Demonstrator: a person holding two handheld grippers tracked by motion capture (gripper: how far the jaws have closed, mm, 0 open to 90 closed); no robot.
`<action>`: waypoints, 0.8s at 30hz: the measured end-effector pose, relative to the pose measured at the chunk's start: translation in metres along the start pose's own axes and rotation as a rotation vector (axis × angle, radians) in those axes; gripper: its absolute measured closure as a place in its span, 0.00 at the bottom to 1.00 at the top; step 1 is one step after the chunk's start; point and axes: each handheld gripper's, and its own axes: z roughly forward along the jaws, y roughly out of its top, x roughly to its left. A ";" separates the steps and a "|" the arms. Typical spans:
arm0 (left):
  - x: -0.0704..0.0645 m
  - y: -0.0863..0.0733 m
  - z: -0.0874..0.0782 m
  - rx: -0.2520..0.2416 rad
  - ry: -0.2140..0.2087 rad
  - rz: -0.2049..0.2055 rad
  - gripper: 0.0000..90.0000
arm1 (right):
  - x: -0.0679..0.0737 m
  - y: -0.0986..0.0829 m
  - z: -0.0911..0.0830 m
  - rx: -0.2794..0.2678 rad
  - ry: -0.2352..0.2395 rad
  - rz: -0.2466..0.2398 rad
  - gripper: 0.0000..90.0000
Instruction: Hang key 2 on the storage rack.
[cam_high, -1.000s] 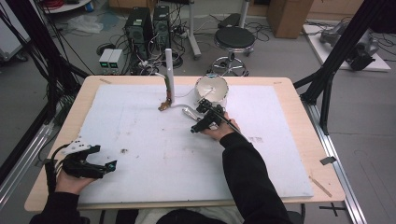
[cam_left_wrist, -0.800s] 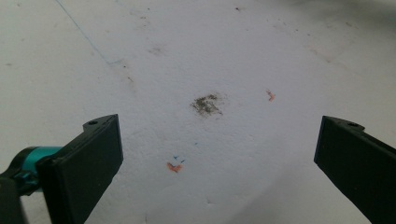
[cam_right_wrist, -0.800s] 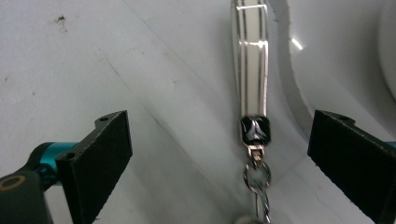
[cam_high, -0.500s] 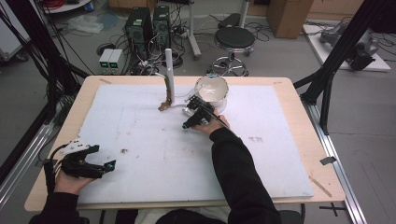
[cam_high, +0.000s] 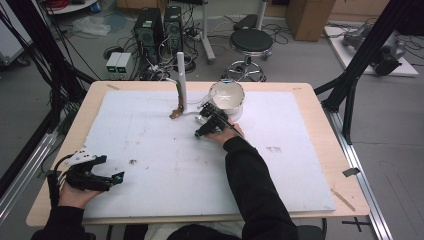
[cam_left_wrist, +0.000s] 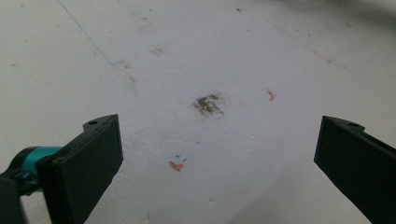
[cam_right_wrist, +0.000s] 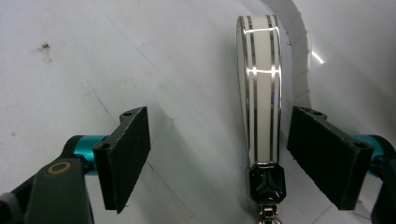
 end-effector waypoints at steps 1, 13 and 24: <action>0.000 0.000 0.000 0.002 0.000 0.001 0.02 | 0.000 0.000 0.000 -0.003 -0.006 -0.002 0.29; 0.000 0.000 0.001 0.002 -0.004 0.001 0.02 | 0.001 0.001 -0.004 -0.031 -0.036 -0.010 0.81; -0.001 0.000 0.001 0.000 -0.006 0.000 0.02 | 0.004 0.000 -0.011 -0.026 -0.118 -0.035 0.83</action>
